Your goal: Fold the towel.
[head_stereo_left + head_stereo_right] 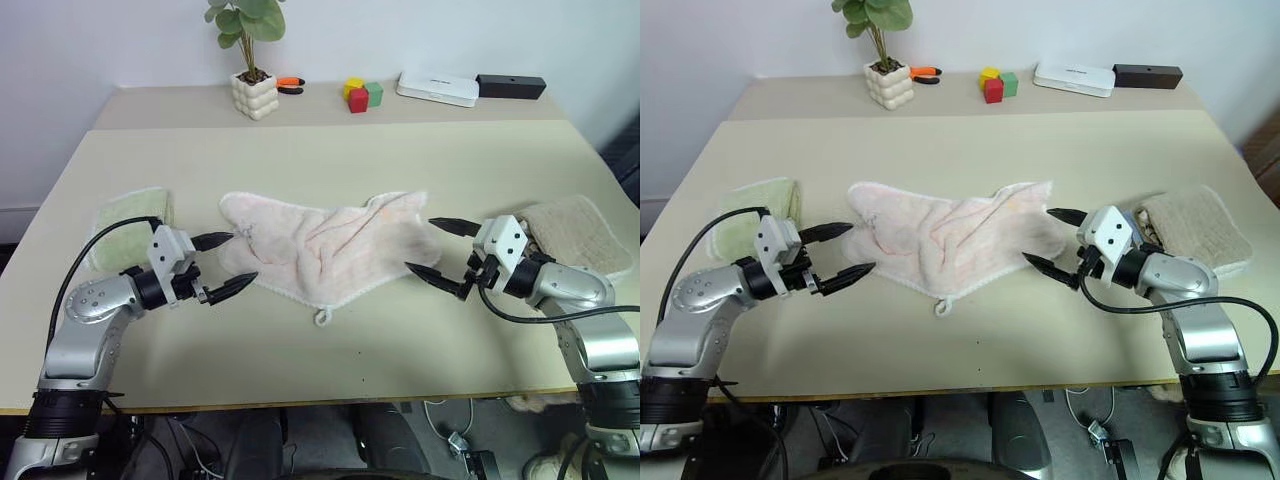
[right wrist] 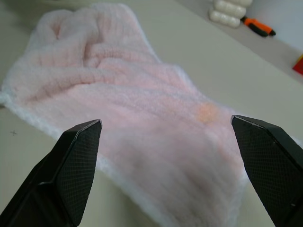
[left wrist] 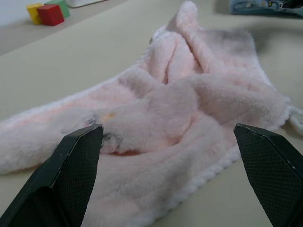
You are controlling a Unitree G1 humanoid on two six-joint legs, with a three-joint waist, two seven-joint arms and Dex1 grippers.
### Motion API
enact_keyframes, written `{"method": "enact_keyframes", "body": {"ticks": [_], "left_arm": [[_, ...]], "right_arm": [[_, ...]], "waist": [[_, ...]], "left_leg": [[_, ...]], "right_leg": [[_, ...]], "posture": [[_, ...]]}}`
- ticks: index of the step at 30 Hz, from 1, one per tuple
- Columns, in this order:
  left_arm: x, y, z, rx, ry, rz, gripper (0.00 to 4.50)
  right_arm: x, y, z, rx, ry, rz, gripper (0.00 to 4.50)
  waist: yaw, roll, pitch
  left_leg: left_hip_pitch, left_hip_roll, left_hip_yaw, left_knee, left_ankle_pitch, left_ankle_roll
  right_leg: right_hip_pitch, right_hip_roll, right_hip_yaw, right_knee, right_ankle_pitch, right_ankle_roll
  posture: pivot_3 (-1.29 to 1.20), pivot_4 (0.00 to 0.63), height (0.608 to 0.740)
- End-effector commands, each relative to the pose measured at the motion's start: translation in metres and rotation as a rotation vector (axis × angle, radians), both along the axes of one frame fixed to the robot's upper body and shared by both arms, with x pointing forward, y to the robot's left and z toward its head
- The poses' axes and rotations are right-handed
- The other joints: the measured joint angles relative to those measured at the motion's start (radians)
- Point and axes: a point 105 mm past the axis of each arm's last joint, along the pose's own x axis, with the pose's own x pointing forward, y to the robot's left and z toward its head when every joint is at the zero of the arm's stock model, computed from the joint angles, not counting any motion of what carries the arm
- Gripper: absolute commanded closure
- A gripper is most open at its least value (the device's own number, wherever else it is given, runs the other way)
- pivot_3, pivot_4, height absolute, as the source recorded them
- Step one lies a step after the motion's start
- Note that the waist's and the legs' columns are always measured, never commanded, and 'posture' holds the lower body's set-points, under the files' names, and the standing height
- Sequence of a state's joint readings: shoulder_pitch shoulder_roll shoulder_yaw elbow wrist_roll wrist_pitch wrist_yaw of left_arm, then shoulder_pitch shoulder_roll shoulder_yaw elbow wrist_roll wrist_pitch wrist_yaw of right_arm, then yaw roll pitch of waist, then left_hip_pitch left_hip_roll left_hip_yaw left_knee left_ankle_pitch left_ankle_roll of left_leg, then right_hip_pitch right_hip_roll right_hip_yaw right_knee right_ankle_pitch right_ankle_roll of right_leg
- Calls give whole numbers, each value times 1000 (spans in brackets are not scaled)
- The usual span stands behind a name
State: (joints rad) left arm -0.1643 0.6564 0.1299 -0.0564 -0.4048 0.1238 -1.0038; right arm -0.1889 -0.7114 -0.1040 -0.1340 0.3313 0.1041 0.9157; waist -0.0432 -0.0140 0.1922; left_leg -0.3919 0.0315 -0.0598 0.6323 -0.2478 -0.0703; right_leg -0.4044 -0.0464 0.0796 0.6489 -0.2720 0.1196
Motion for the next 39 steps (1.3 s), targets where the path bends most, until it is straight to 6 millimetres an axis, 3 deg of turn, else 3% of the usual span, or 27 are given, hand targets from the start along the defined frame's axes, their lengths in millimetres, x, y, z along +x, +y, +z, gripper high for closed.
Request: {"method": "enact_keyframes", "body": {"ticks": [1, 5, 11, 14, 18, 24, 36, 39], "left_arm": [[3, 4, 8, 27, -49, -7, 0], [0, 14, 10, 62, -48, -15, 0], [-2, 57, 4, 237, -65, 36, 0], [-4, 75, -6, 226, -13, 65, 0], [-2, 57, -11, 179, 3, 19, 0], [16, 48, -30, 237, -26, 14, 0], [33, 18, -65, 341, 20, -118, 0], [34, 12, -77, 336, 96, -137, 1296]], "right_arm": [[-1, 3, 13, 18, -56, 2, 44], [0, 6, 15, 27, -60, 19, 44], [3, 14, 16, 45, -81, 27, 44], [2, 37, 16, 90, -91, 57, 44], [-6, 67, 23, 166, -98, 105, 44], [-14, 82, 26, 214, -109, 101, 44], [-9, 70, 33, 222, -165, 28, 44], [-7, 69, 35, 224, -180, 10, 0]], "waist": [[0, 0, 0], [-1, 0, 0], [-1, 0, 0], [-1, 0, 0], [2, 0, 0], [8, -1, -1], [19, 0, -3], [26, 4, -6]], "left_leg": [[0, 0, 0, 0, 0, 0], [0, 0, 0, 0, 0, 0], [0, 0, 0, 0, 0, 0], [0, 0, 0, 0, 0, 0], [-1, 0, 0, 0, 0, 0], [-1, 0, 0, 0, 0, 0], [0, -1, 0, 1, 0, 0], [1, -1, 0, 1, 0, 0]], "right_leg": [[0, 0, 0, 0, 0, 0], [0, 0, 0, 0, 0, 0], [0, 0, 0, 0, 0, 0], [0, 0, 0, 0, 0, 0], [-1, 0, 0, 0, 0, 0], [0, 0, -1, 0, 0, 0], [1, 0, -1, 0, 0, 0], [2, 0, 0, 0, 0, 0]], "posture": [[0, 150, 740], [0, 150, 740], [0, 150, 740], [0, 150, 740], [0, 150, 740], [0, 150, 740], [0, 150, 740], [0, 150, 740]]}}
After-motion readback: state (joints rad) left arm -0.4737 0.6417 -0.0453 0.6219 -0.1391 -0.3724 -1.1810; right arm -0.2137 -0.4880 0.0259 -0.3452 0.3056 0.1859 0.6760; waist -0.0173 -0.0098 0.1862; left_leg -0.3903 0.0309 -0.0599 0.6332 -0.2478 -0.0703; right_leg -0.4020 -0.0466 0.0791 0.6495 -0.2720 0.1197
